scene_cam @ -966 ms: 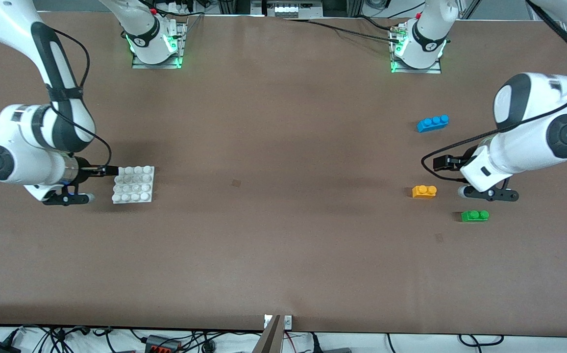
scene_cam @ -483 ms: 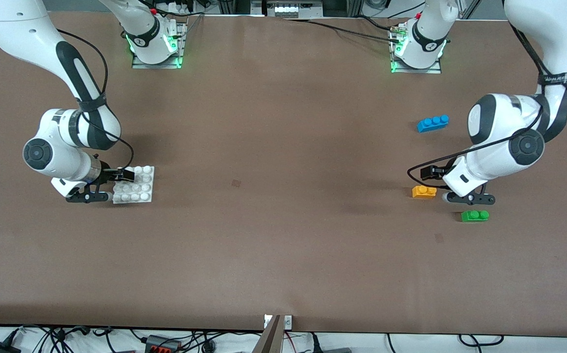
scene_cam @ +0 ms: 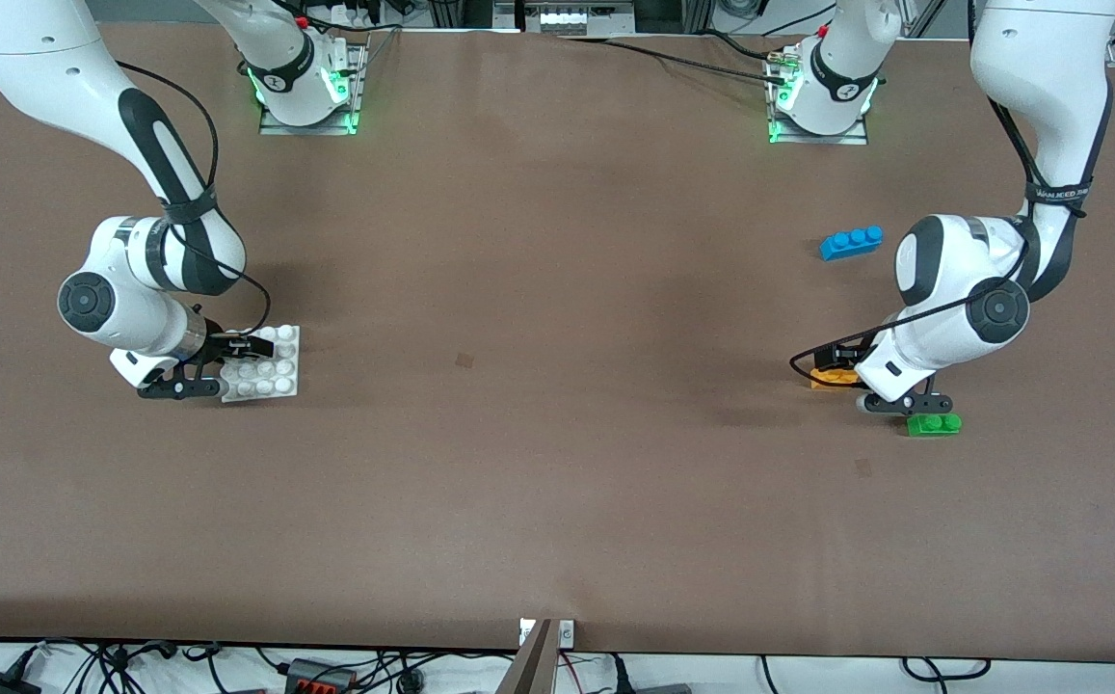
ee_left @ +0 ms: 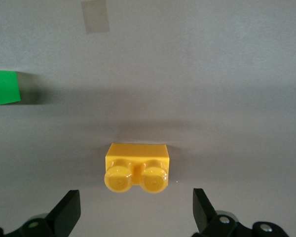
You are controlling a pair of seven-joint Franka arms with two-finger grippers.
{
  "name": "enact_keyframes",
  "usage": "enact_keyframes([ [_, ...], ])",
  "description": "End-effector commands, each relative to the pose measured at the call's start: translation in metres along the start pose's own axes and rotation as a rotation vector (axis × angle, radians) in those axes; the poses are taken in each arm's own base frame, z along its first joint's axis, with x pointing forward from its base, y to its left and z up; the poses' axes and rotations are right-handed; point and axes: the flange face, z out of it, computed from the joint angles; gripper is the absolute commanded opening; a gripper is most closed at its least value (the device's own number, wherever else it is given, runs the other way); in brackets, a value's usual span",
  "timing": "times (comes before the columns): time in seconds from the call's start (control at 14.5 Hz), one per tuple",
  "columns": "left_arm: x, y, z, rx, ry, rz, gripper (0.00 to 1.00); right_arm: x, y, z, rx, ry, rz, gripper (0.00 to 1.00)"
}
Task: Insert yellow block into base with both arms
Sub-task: 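Reach the left gripper to the yellow block while the right gripper reaches the base, then grasp the yellow block with the left gripper while the right gripper grasps the base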
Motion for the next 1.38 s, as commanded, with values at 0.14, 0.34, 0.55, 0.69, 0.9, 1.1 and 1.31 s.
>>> enact_keyframes([
  [0.14,0.003,-0.002,0.013,0.006,0.015,-0.005,1.0,-0.003,0.001,0.005,0.009,0.005,-0.007,0.61],
  [0.34,0.002,-0.002,0.022,0.008,0.002,-0.002,1.0,-0.004,-0.038,0.018,0.038,-0.024,-0.053,0.62],
  [0.55,0.002,-0.002,0.032,0.012,-0.011,0.004,1.0,0.002,-0.072,0.023,0.063,-0.025,-0.099,0.62],
  [0.69,0.003,-0.001,0.034,0.011,-0.006,0.007,1.0,0.002,-0.109,0.019,0.088,-0.02,-0.092,0.62],
  [0.9,0.003,0.0,0.04,0.013,-0.012,0.009,1.0,0.005,-0.186,0.014,0.119,-0.013,-0.065,0.63],
  [1.1,0.005,0.001,0.04,0.013,-0.009,0.012,1.0,0.007,-0.263,0.018,0.126,-0.004,-0.023,0.64],
  [1.31,0.005,0.006,0.041,0.013,-0.011,0.021,1.0,0.003,-0.329,0.023,0.134,-0.001,0.035,0.64],
])
